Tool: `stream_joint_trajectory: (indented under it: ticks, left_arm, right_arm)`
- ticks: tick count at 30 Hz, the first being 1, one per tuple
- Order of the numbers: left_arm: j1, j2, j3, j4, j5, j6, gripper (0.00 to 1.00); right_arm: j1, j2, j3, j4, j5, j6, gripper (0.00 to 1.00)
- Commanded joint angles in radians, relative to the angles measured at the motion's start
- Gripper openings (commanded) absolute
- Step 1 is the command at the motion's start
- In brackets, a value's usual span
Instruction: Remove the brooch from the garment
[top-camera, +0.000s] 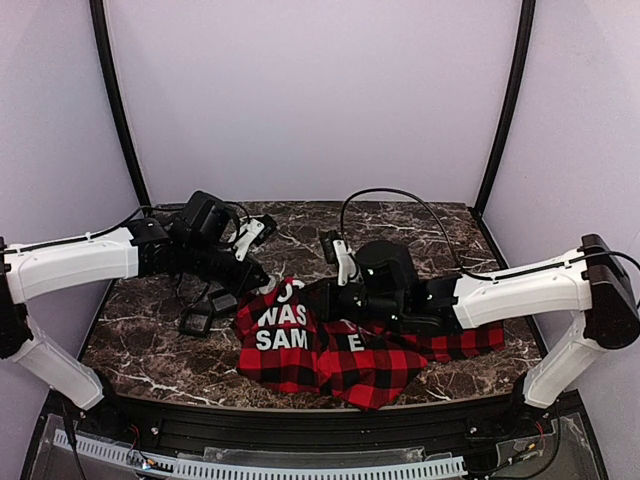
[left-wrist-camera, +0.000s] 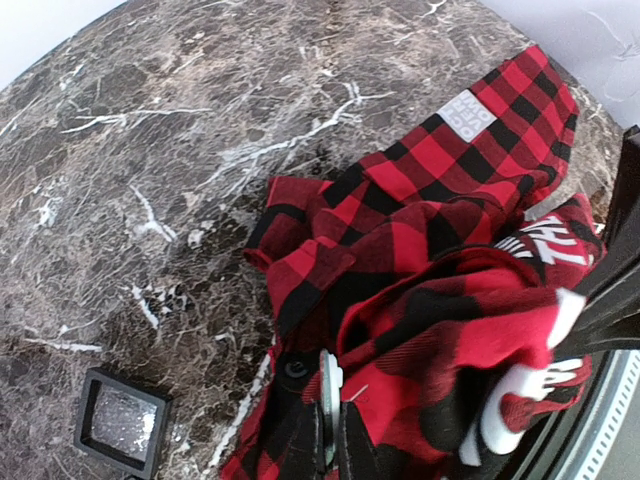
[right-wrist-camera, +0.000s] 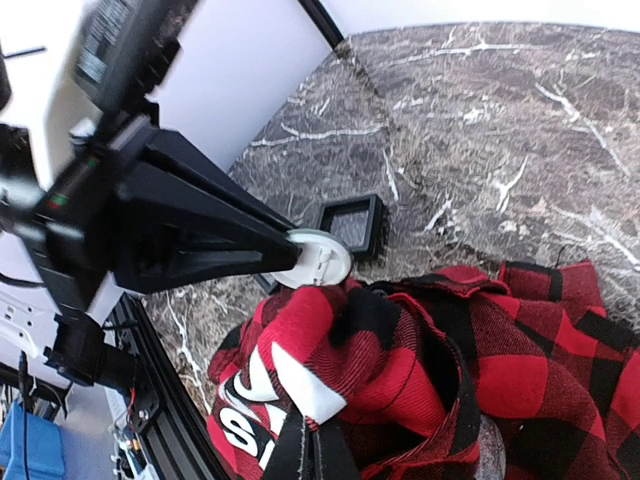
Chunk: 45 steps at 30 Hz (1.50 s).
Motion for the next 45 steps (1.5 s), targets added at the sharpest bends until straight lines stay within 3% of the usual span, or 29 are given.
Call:
stream_joint_trajectory:
  ticks: [1, 9, 13, 19, 23, 25, 31, 35, 45]
  left_arm:
    - [-0.003, -0.007, 0.036, -0.051, -0.163, -0.002, 0.01]
    - [0.015, -0.108, -0.006, 0.004, -0.316, -0.065, 0.01]
    - [0.023, -0.16, -0.038, 0.058, -0.257, -0.059, 0.01]
    - [0.023, -0.226, -0.075, 0.144, -0.012, -0.046, 0.01]
    - [0.023, -0.262, -0.088, 0.18, 0.127, -0.039, 0.01]
    - [0.023, -0.27, -0.09, 0.193, 0.211, -0.039, 0.01]
    - [0.023, -0.252, -0.07, 0.212, 0.486, -0.061, 0.01]
    - [0.024, -0.24, -0.07, 0.242, 0.632, -0.088, 0.01]
    - [0.023, -0.21, -0.072, 0.289, 0.748, -0.134, 0.01]
  right_arm:
    - [0.007, -0.06, -0.015, 0.037, 0.078, 0.012, 0.0]
    - [0.006, -0.027, -0.029, 0.009, 0.021, 0.03, 0.0]
    - [0.006, -0.016, -0.054, 0.011, 0.009, 0.057, 0.02]
    - [0.002, -0.079, -0.103, 0.057, -0.001, 0.044, 0.56]
    - [-0.014, -0.164, -0.193, 0.195, -0.054, 0.008, 0.76]
    - [-0.022, -0.196, -0.235, 0.28, -0.157, -0.028, 0.82]
    - [-0.019, -0.2, -0.182, 0.284, -0.281, -0.114, 0.85]
    - [-0.014, -0.179, -0.135, 0.296, -0.332, -0.136, 0.8]
    - [-0.014, -0.135, -0.072, 0.317, -0.438, -0.146, 0.61]
